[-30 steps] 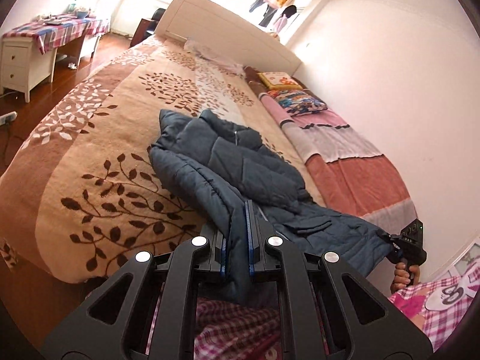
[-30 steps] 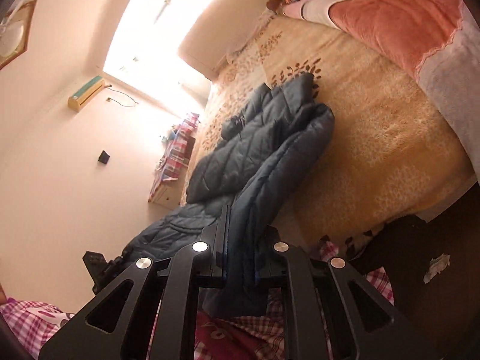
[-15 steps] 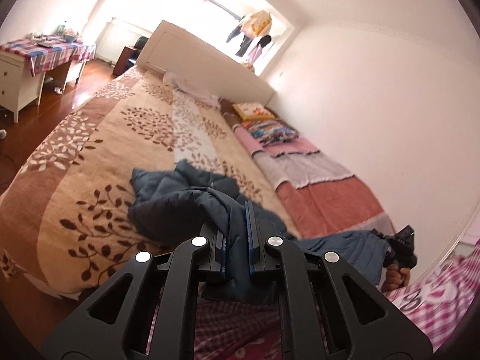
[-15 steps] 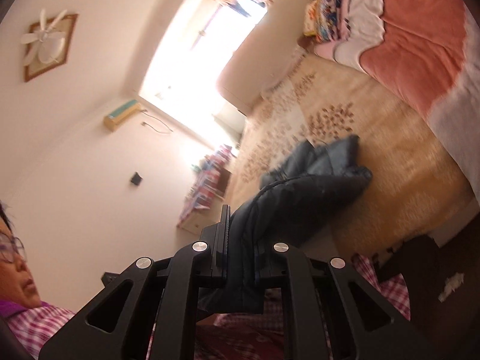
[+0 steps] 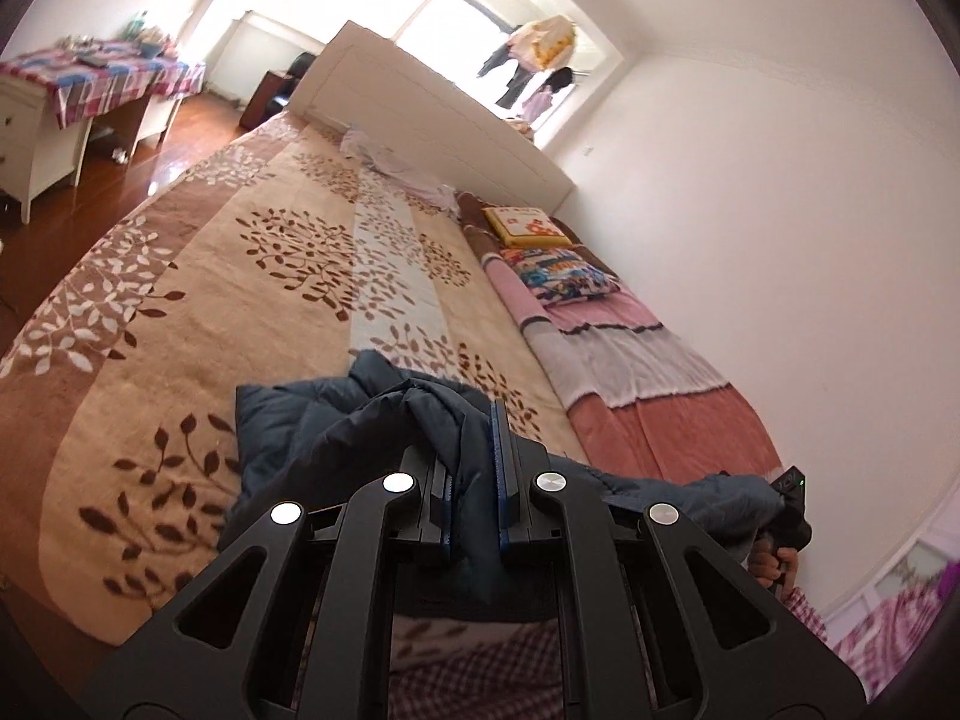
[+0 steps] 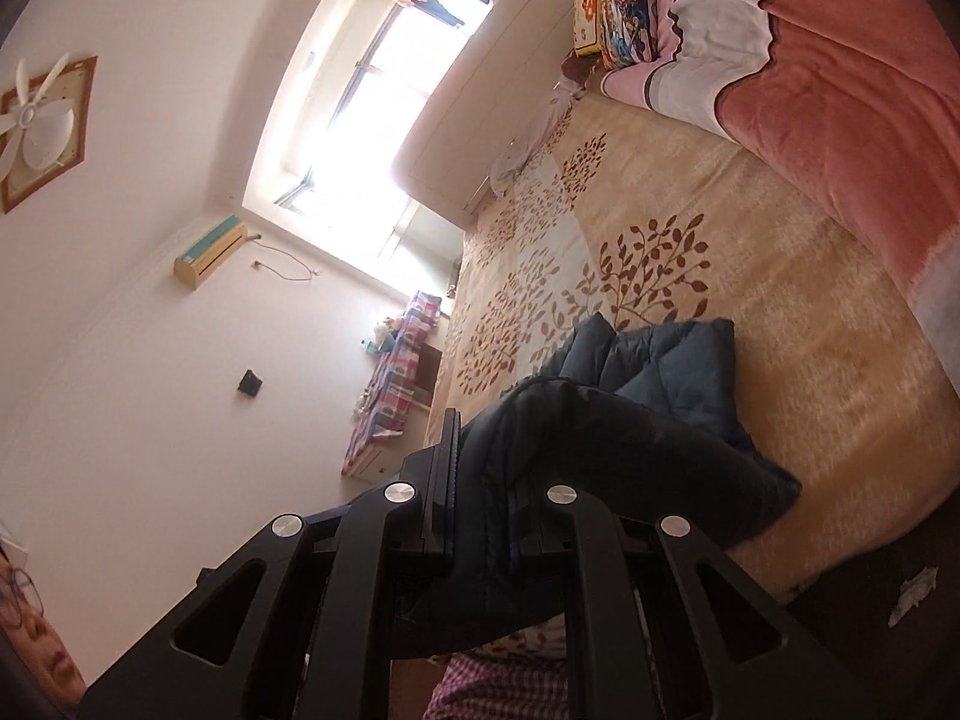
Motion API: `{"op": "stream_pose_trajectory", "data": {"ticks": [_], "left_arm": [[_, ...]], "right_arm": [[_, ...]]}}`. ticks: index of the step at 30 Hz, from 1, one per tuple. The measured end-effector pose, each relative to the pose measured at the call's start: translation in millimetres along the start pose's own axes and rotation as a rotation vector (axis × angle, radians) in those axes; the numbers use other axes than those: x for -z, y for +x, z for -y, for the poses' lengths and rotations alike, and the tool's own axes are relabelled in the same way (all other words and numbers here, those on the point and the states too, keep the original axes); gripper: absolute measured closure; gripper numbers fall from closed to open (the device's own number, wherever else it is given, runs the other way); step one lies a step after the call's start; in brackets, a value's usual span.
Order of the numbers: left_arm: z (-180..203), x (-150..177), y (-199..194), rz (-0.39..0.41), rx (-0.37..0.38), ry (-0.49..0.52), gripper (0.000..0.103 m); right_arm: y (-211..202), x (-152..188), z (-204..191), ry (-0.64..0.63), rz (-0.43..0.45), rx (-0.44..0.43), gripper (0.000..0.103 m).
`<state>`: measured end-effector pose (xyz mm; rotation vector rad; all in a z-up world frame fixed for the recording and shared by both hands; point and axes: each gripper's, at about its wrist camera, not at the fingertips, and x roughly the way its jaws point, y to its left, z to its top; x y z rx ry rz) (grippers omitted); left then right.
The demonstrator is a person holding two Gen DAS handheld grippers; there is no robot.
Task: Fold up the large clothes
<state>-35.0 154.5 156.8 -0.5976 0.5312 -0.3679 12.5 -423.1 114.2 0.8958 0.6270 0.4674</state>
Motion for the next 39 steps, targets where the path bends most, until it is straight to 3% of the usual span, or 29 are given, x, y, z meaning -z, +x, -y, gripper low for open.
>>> {"op": "stream_pose_trajectory", "data": {"ticks": [8,13,18,24,28,31,34,36,39], "left_arm": [[-37,-51,91,-0.037,-0.086,-0.103,0.092],[-84,-74,166,-0.097,-0.180,-0.217,0.092],[-134,-77,235,-0.163,-0.250,-0.333,0.092],[-165,-70,287,-0.210,-0.306,-0.354,0.092],[-177,-65,306,-0.252,-0.349,-0.409,0.079],[-180,-65,304,-0.232,-0.319,-0.442,0.064],[-171,-73,293,-0.176,-0.278,-0.432,0.046],[-164,-82,283,-0.116,-0.278,-0.411,0.037],[-156,-98,268,-0.061,-0.284,-0.375,0.036]], "right_arm": [[94,-69,32,0.043,-0.047,0.074,0.090],[158,-100,71,0.092,-0.082,0.155,0.090],[221,-115,117,0.156,-0.127,0.229,0.090],[267,-121,161,0.219,-0.167,0.302,0.090],[288,-118,183,0.265,-0.215,0.374,0.087],[290,-118,188,0.302,-0.227,0.357,0.075],[285,-123,183,0.312,-0.224,0.287,0.056],[278,-127,176,0.307,-0.201,0.228,0.029],[261,-135,159,0.260,-0.111,0.185,0.022]]}}
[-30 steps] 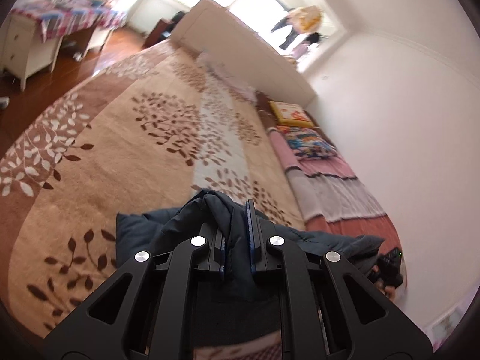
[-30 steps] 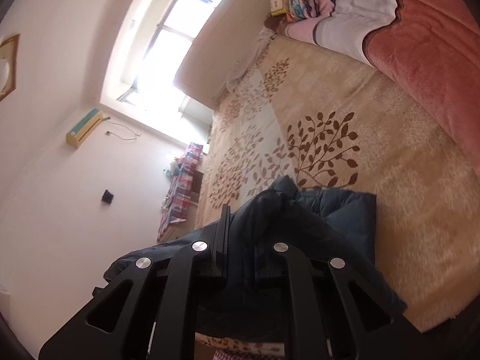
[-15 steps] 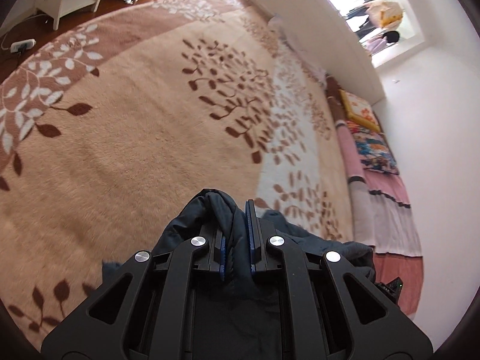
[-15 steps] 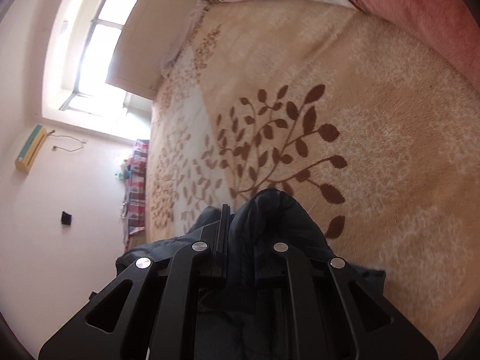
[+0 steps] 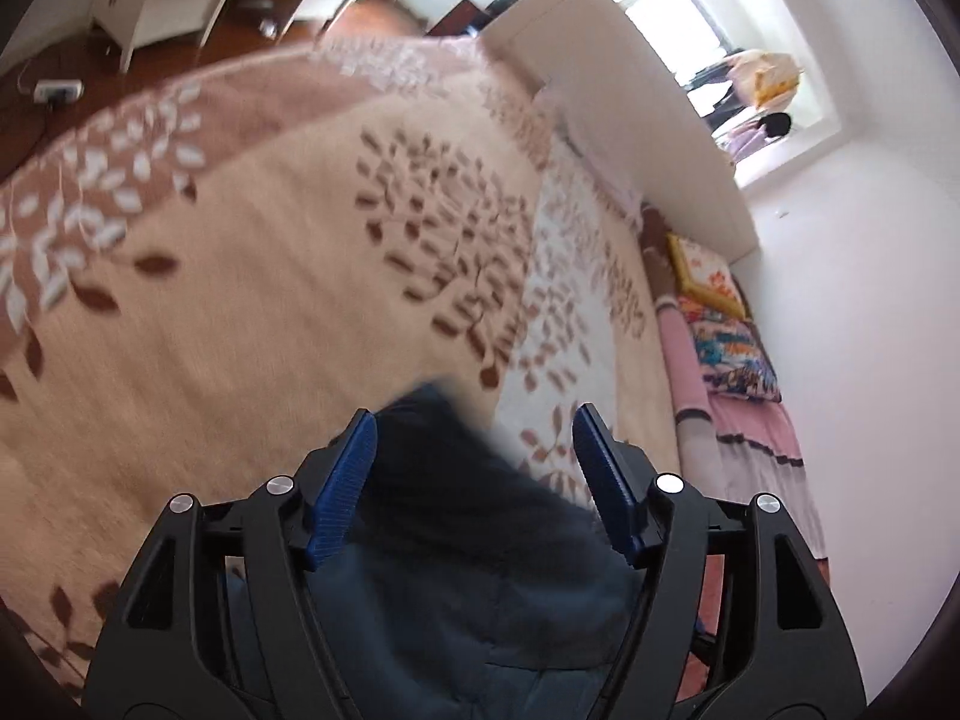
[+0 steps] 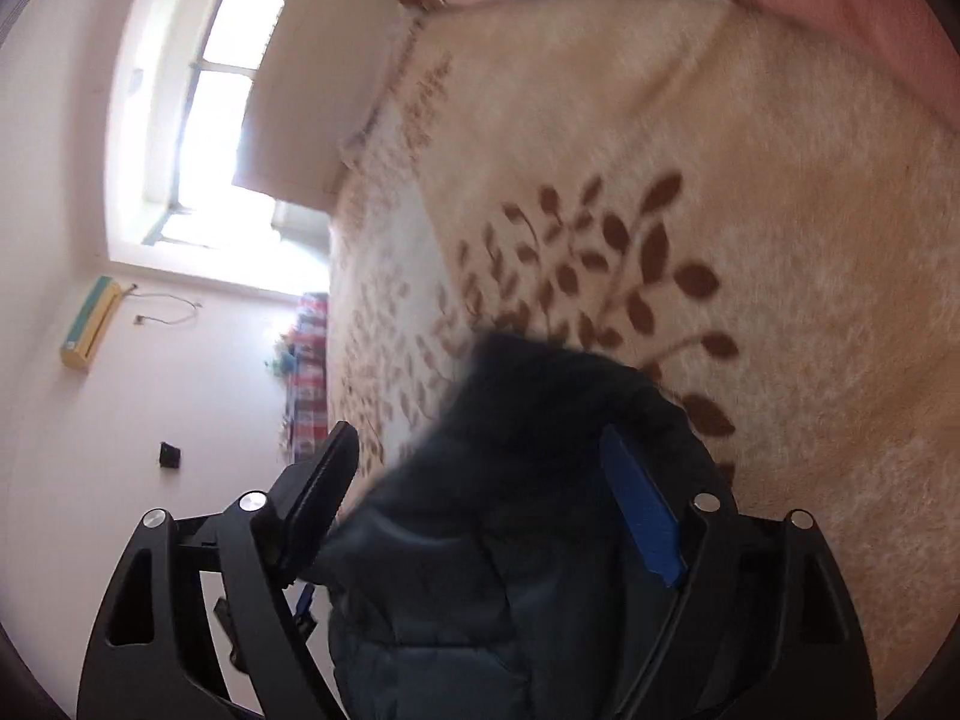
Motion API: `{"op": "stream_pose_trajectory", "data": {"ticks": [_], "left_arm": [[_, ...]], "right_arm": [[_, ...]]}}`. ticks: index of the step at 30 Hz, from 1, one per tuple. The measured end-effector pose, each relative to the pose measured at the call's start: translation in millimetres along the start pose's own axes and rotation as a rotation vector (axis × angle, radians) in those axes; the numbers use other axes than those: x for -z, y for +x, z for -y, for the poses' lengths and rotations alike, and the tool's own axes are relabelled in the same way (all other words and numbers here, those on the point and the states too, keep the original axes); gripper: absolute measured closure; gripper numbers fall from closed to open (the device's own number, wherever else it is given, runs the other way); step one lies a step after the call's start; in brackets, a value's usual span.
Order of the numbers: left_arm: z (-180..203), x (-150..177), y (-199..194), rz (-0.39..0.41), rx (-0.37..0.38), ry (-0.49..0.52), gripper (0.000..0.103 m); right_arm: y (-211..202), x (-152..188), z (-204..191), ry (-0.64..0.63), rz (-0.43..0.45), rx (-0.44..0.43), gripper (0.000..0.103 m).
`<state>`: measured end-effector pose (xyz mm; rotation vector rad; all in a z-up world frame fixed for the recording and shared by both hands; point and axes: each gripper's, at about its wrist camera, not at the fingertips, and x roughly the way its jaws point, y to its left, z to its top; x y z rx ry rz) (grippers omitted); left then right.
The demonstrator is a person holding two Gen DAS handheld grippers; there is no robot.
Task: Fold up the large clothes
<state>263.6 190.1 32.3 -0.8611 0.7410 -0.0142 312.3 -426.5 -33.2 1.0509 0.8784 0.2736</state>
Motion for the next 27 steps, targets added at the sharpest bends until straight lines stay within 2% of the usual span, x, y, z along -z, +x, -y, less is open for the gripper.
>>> {"op": "stream_pose_trajectory", "data": {"ticks": [1,3,4,5,6,7,8,9,10,13,14,16,17,18,20,27], "left_arm": [[3,-3,-3,-0.001,-0.002,0.009,0.036],[17,-1,-9,-0.002,-0.019,0.092,0.036],[25,4,-10,-0.018,-0.024,0.145,0.036],[36,14,-9,-0.048,-0.030,0.217,0.036],[43,22,-7,-0.069,-0.035,0.267,0.043],[51,35,-3,-0.105,-0.040,0.331,0.051],[54,43,1,-0.134,-0.043,0.363,0.056],[55,56,13,-0.190,-0.057,0.399,0.067],[55,63,23,-0.224,-0.084,0.412,0.075],[38,75,58,-0.306,-0.189,0.391,0.082],[32,75,69,-0.317,-0.227,0.381,0.082],[24,73,81,-0.315,-0.295,0.365,0.091],[19,70,86,-0.310,-0.318,0.340,0.093],[15,67,88,-0.306,-0.328,0.323,0.097],[6,65,95,-0.306,-0.349,0.299,0.100],[-1,74,102,-0.280,-0.369,0.312,0.099]], "right_arm": [[-5,-1,-3,-0.013,0.009,-0.018,0.022],[-11,1,-10,-0.031,0.022,-0.005,0.024],[-11,4,-14,-0.057,0.023,0.014,0.028],[-11,6,-19,-0.092,0.021,0.038,0.040],[-10,11,-23,-0.140,0.008,0.094,0.049],[-7,18,-26,-0.181,-0.011,0.134,0.054],[-3,25,-27,-0.220,-0.034,0.165,0.065],[2,30,-26,-0.242,-0.053,0.190,0.073],[9,37,-24,-0.262,-0.083,0.221,0.074],[32,49,-13,-0.267,-0.140,0.305,0.082],[39,51,-9,-0.261,-0.154,0.329,0.083],[49,51,-3,-0.254,-0.164,0.360,0.090],[54,49,-1,-0.250,-0.165,0.389,0.096],[57,47,2,-0.246,-0.170,0.404,0.099],[66,42,9,-0.225,-0.185,0.423,0.103],[73,41,20,-0.227,-0.186,0.427,0.103]]}}
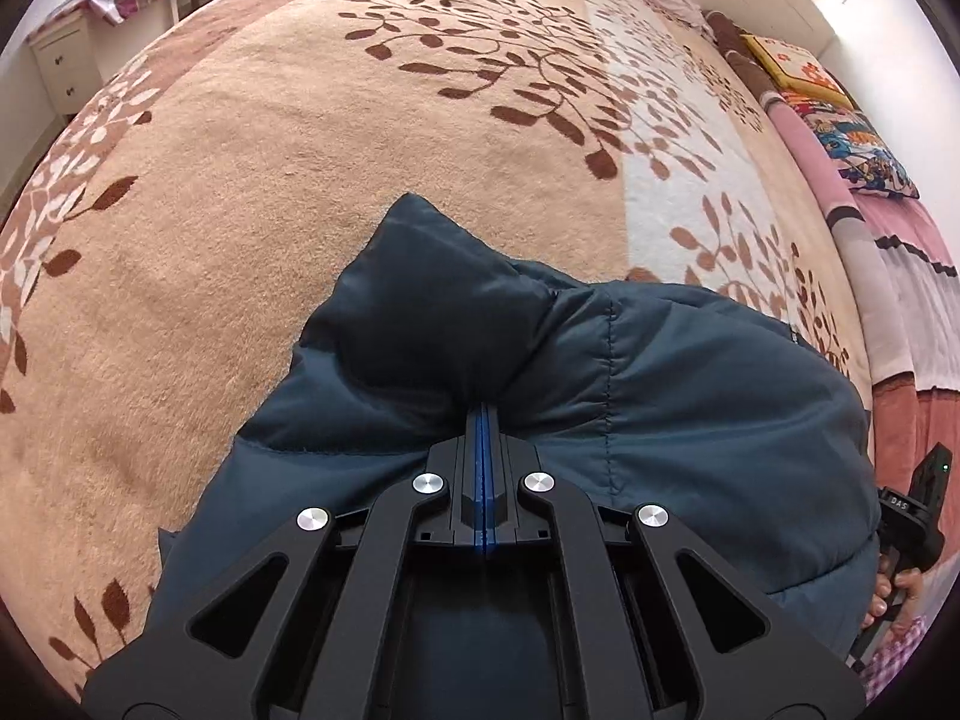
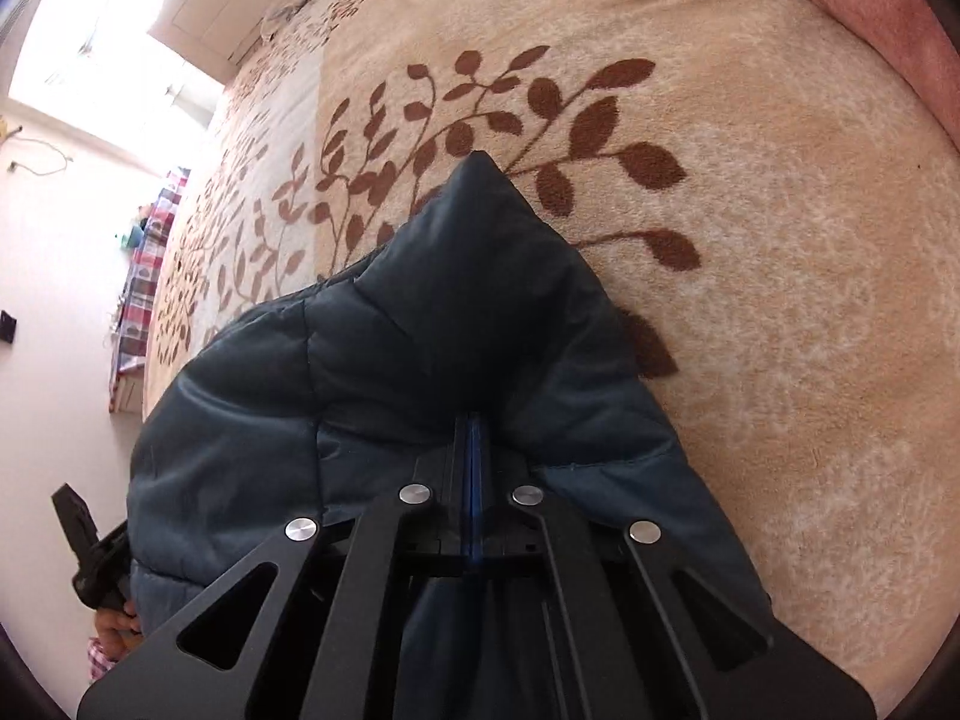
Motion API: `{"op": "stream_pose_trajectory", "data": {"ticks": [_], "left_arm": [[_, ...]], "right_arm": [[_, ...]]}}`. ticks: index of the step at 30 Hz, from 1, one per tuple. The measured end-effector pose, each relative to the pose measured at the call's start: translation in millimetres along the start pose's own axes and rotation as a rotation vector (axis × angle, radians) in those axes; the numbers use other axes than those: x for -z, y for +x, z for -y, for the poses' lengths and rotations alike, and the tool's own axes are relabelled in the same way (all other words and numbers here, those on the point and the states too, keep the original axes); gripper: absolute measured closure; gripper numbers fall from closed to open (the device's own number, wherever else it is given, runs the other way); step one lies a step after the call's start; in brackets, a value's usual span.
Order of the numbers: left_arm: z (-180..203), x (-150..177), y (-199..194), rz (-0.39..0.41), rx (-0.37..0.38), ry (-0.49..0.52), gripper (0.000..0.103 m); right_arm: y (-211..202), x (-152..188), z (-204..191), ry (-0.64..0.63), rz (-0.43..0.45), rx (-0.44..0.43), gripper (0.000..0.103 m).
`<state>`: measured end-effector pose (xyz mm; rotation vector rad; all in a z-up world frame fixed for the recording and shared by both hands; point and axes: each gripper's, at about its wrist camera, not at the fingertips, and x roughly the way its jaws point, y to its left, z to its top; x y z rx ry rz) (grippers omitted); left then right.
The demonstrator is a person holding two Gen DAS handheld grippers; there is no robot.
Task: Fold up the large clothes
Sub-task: 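Lift the hem with both grippers and fold it over toward the collar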
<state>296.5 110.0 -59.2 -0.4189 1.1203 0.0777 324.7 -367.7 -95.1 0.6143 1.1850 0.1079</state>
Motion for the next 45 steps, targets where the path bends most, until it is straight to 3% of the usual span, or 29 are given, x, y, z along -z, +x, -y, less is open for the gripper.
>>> {"op": "stream_pose_trajectory", "data": {"ticks": [3,6,9,16,21,26,31,37,45], "left_arm": [[-4,0,-16,0.033,0.019,-0.033,0.097],[-8,9,-47,0.072,0.090,-0.047,0.073],[-11,28,-85,0.107,0.152,-0.011,0.068],[-18,101,-156,0.137,0.272,0.011,0.050],[-28,157,-189,0.174,0.281,-0.007,0.044],[-48,202,-186,0.130,0.289,-0.074,0.042],[-64,236,-165,0.065,0.355,-0.202,0.033],[-70,240,-145,0.036,0.424,-0.324,0.027],[-56,226,-136,0.067,0.368,-0.322,0.026]], "right_arm": [[-10,0,0,0.041,0.020,0.000,0.103],[-36,9,-10,0.014,0.072,-0.006,0.100],[-65,29,-24,-0.063,0.119,-0.021,0.100],[-103,112,-71,-0.308,0.163,0.013,0.100],[-101,177,-84,-0.378,0.129,-0.027,0.100],[-87,227,-90,-0.426,0.060,-0.027,0.100],[-77,250,-86,-0.412,0.003,-0.038,0.100],[-69,271,-92,-0.431,-0.038,-0.045,0.100],[-66,290,-108,-0.503,-0.034,-0.055,0.100]]}}
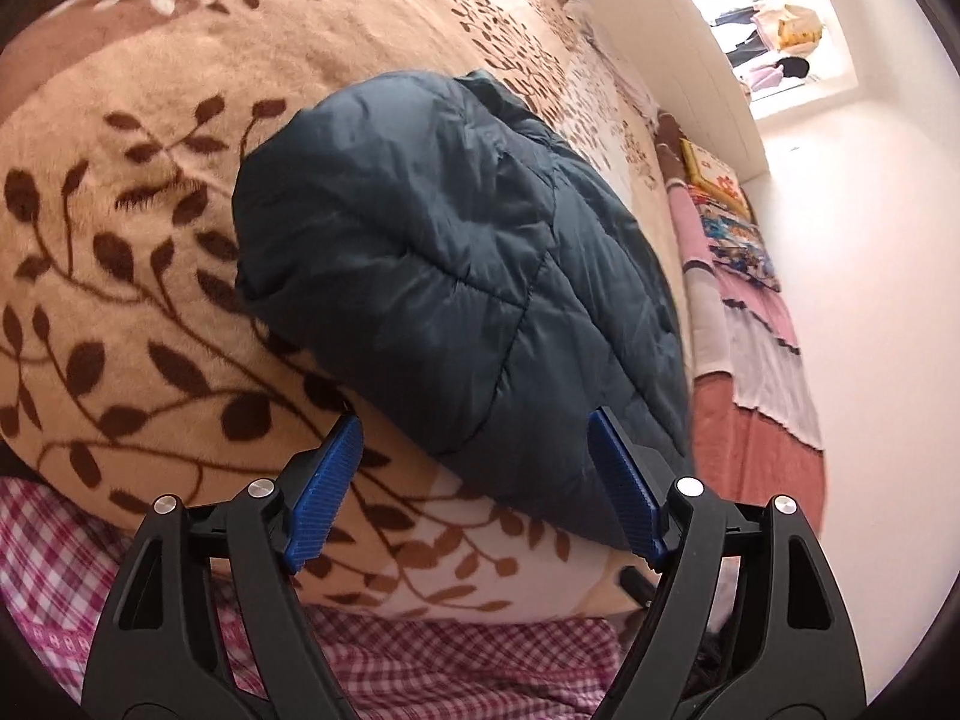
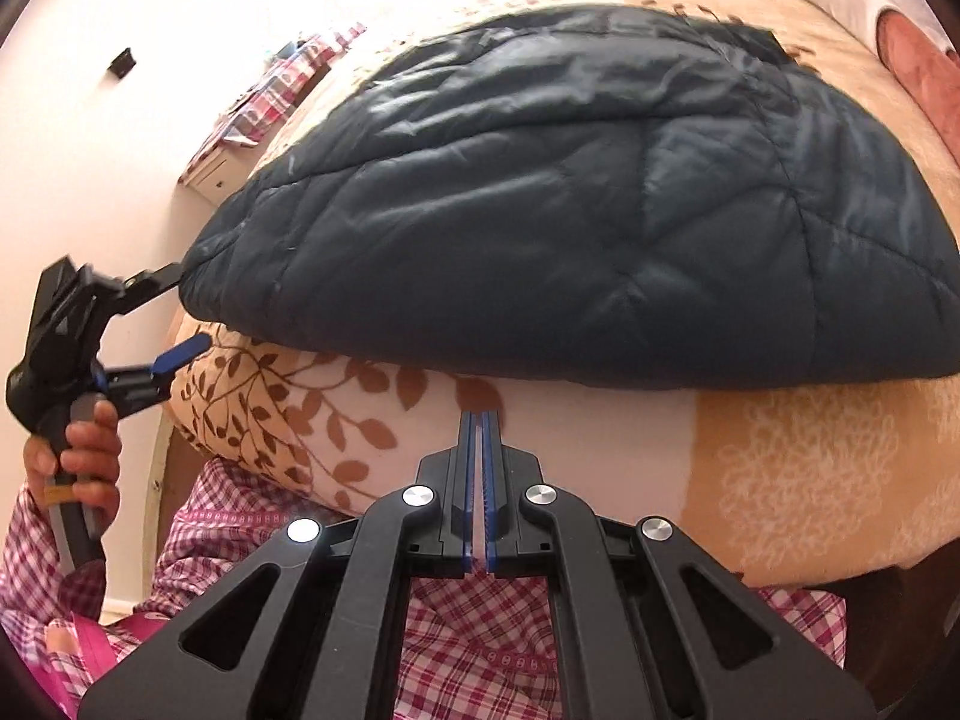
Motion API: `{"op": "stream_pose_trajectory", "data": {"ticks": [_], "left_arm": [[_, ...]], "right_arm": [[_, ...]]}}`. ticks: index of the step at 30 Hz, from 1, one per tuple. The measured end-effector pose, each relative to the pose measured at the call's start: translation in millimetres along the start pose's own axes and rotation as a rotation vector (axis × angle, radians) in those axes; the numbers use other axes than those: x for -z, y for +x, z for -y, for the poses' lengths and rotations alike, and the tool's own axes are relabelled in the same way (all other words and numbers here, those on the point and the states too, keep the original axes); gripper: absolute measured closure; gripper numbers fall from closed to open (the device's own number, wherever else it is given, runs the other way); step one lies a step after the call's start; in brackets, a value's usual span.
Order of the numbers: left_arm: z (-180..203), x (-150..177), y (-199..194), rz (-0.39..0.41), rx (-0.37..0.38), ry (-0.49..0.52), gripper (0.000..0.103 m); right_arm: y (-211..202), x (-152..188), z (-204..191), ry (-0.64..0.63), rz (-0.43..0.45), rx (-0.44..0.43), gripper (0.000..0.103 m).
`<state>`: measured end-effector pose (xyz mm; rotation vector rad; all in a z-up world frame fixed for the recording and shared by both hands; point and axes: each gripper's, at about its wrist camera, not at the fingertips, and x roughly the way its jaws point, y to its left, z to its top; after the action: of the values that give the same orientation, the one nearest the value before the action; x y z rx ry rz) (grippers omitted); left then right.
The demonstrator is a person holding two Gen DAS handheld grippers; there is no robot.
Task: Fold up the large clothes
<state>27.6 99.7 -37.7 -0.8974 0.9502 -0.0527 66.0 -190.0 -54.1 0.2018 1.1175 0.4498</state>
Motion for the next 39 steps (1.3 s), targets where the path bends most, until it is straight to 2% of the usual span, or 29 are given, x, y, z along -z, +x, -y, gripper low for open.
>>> {"op": "stream_pose_trajectory", "data": {"ticks": [4,9,12,14,17,20,25,31,35,37,39], "left_arm": [[1,-5,7,0.000,-0.011,-0.010,0.026],[-2,-10,15,-0.002,-0.025,-0.022,0.026],[-6,-13,17,-0.006,-0.033,-0.027,0.026],[-8,-16,20,-0.012,-0.040,-0.028,0.026],[-11,-20,26,-0.018,-0.046,-0.039,0.025],[-11,-24,34,-0.025,-0.048,-0.050,0.025],[-12,-27,46,-0.008,-0.045,-0.077,0.021],[-10,-26,49,0.042,-0.042,-0.090,0.023],[-6,-26,45,0.061,-0.061,-0.058,0.025],[-5,-26,44,0.063,-0.062,-0.053,0.025],[-2,-26,44,0.066,-0.068,-0.043,0.025]], "right_arm": [[-14,-19,-9,-0.037,0.090,0.009,0.100],[-2,-48,-13,-0.066,0.111,0.037,0.100],[22,-59,-21,-0.099,0.068,0.030,0.100],[43,-62,-21,-0.118,0.017,0.057,0.100],[77,-63,-6,-0.104,-0.068,0.069,0.103],[85,-67,8,-0.047,-0.107,0.027,0.103],[92,-69,16,-0.013,-0.147,0.015,0.103],[87,-74,15,-0.009,-0.163,0.040,0.103],[72,-76,1,-0.066,-0.148,0.049,0.103],[55,-79,-4,-0.091,-0.112,0.010,0.103],[33,-89,-4,-0.097,-0.039,-0.015,0.103]]}}
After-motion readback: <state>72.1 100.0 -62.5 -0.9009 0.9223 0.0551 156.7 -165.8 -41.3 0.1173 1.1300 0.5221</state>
